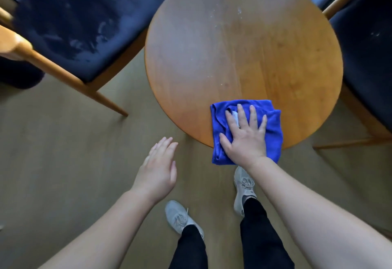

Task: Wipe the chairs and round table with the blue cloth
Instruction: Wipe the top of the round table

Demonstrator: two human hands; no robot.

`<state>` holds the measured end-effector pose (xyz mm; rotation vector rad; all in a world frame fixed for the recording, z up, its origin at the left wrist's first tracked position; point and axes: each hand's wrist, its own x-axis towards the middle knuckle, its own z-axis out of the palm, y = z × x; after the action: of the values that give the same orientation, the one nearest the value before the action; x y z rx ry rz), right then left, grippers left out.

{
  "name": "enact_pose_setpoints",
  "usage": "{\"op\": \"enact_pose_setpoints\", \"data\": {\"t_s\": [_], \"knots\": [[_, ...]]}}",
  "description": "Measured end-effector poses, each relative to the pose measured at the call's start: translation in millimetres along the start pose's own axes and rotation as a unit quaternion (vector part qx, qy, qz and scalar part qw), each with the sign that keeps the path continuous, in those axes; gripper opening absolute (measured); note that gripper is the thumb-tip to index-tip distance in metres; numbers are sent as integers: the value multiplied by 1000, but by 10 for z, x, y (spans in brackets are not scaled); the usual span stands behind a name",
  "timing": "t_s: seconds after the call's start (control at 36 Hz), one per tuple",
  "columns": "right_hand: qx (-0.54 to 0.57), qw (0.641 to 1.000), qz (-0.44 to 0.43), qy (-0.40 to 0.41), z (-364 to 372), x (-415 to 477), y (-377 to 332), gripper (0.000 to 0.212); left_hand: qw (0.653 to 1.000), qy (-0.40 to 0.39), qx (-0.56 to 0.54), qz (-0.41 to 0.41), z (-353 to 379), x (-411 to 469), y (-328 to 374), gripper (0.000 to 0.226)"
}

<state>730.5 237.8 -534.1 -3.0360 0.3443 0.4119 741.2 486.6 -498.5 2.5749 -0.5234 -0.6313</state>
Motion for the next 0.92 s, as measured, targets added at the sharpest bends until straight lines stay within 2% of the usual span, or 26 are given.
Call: {"op": "enact_pose_setpoints", "data": {"t_s": [0.14, 0.36, 0.5, 0.64, 0.92], "knots": [[-42, 998, -43, -16, -16, 274, -331, 76, 1000, 3, 10, 4, -106, -55, -182, 52], [-53, 994, -98, -16, -90, 449, -268, 77, 998, 0, 50, 31, -253, 254, -263, 60], [-40, 990, -134, 0, -246, 919, -174, 75, 994, -17, 96, 48, -289, 684, -294, 62], [-37, 988, -146, 14, -398, 1533, -29, 76, 996, 14, 88, -23, -298, 1097, -280, 63], [-43, 991, -127, 22, -693, 2682, 154, 80, 992, 3, 110, -60, -261, 1205, -228, 63]]}}
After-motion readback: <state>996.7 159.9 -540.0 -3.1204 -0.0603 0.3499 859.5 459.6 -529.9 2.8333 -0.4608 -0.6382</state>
